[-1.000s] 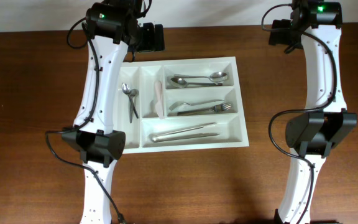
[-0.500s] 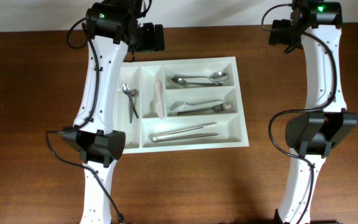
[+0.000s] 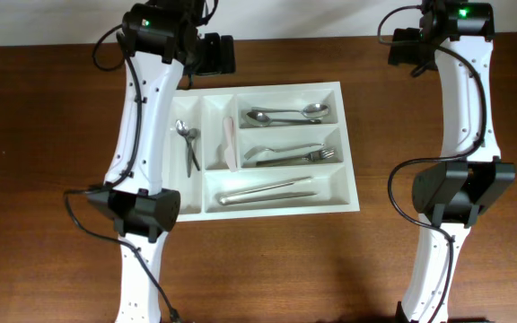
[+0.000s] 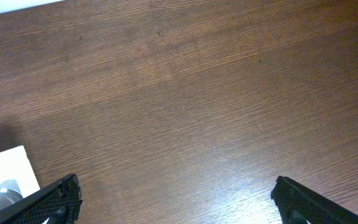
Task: Pack container
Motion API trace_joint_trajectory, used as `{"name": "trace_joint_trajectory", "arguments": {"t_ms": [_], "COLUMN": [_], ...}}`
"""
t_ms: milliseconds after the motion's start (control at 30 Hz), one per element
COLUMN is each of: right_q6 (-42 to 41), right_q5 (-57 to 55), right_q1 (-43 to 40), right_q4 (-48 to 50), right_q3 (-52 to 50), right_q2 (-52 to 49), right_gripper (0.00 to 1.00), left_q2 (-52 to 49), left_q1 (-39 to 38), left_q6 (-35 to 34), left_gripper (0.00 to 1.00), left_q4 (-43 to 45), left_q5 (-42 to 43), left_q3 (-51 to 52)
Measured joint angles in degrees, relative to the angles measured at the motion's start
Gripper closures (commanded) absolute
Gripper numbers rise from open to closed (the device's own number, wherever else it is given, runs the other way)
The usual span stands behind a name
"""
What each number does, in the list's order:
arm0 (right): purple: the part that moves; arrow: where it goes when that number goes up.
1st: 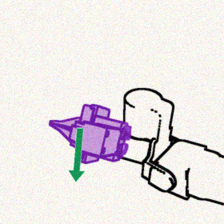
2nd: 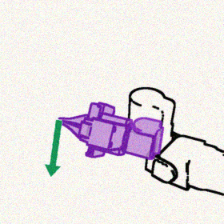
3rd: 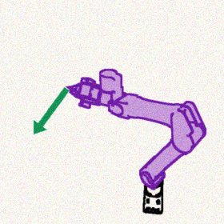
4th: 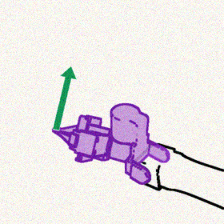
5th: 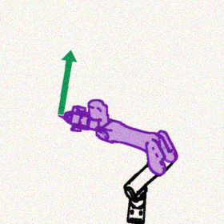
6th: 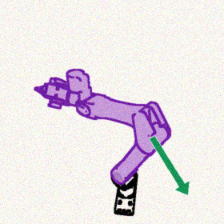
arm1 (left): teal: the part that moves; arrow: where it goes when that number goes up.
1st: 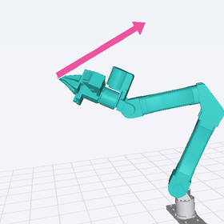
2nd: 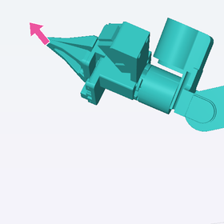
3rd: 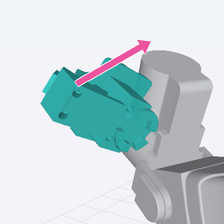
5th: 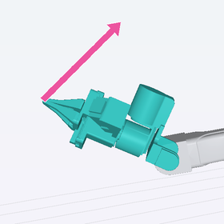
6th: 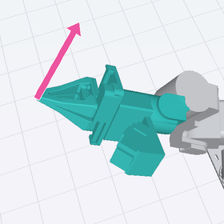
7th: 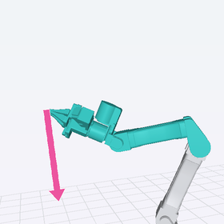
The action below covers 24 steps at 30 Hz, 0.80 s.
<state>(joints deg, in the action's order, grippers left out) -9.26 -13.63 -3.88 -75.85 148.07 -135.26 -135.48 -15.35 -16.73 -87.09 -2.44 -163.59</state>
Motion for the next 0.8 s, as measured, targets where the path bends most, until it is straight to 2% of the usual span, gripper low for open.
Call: {"name": "trace_joint_trajectory", "arguments": {"t_ms": [100,200,333,533,633,800], "right_q6": [0.0,0.02,0.04,-0.02,0.0,0.02], "right_q5": [0.0,0.0,0.0,-0.02,0.0,0.02], "right_q1": [0.0,0.0,0.0,0.0,0.0,0.0], "right_q4": [0.0,0.0,0.02,0.02,0.02,-0.02], "right_q3": [0.0,0.0,0.0,0.0,0.0,0.0], "right_q2": [0.0,0.0,0.0,0.0,0.0,0.0], "right_gripper": [0.01,0.01,0.01,0.01,0.01,0.01], "left_q2": [4.59,13.31,30.05,53.24,60.94,70.16], "left_q1": [0.0,0.0,0.59,5.44,8.96,13.14], "left_q6": [0.07,1.38,4.11,5.73,6.21,6.36], "left_gripper": [0.01,0.01,0.01,0.01,0.01,0.01], "left_q4": [3.41,8.57,19.37,39.91,48.89,58.97], "left_q5": [-2.91,-6.51,-10.34,-10.97,-8.59,-5.22], "left_q3": [0.52,3.69,16.81,50.73,69.59,93.57]}}
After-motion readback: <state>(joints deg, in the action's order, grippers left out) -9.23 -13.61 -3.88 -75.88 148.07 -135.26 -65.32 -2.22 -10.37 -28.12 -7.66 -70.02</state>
